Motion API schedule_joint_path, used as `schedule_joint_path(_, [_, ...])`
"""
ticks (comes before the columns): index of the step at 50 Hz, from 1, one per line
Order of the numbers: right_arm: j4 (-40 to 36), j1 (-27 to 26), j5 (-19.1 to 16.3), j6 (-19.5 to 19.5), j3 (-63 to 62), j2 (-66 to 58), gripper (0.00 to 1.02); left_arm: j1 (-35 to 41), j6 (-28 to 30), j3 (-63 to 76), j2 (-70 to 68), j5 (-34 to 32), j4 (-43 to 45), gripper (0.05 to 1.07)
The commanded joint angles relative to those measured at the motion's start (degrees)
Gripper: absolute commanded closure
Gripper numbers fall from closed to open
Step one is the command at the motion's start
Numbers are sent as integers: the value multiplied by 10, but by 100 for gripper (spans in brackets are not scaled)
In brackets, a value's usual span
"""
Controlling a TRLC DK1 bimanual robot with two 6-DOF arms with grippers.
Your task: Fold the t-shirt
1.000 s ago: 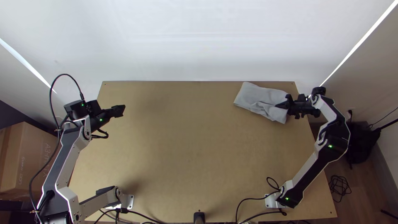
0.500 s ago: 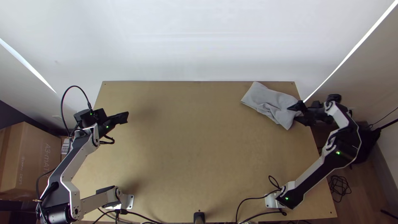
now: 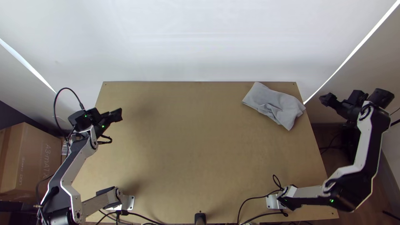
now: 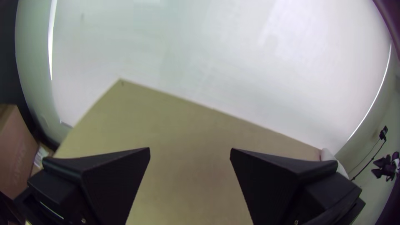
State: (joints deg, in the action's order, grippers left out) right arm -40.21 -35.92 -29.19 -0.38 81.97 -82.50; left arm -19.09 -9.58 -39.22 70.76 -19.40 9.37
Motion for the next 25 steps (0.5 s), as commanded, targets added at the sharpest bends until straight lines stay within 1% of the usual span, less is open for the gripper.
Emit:
schedule_joint_path(1, [29,28,8,-11,-39,73,4,-1,-8,35,-54,16,51,10])
schedule_joint_path(3, [65,40,14,0,-62,103,4,3,-10,39,-65,21,55,10])
schedule_joint_path(6, [130,50,19,28,-104,145,4,8,-9,48,-84,37,61,10])
schedule_joint_path(8, [167,61,21,33,-132,168,4,9,-6,56,-100,39,65,10])
schedule_joint_path(9, [187,63,27,35,-146,182,4,12,-4,64,-110,45,75,10])
schedule_joint_path(12, [233,69,32,60,-184,212,4,22,-3,93,-142,67,110,10])
schedule_joint_path(14, [252,74,40,80,-206,228,4,25,-3,111,-159,69,124,10])
schedule_joint_path(19, [261,79,45,86,-250,248,4,32,-1,145,-187,92,142,10])
schedule_joint_path(21, [283,80,47,86,-282,259,4,41,-1,165,-196,115,166,10])
schedule_joint_path(23, [307,80,56,93,-309,269,4,49,0,183,-214,123,180,10])
schedule_joint_path(25, [312,81,59,97,-334,285,4,53,1,194,-227,130,192,10])
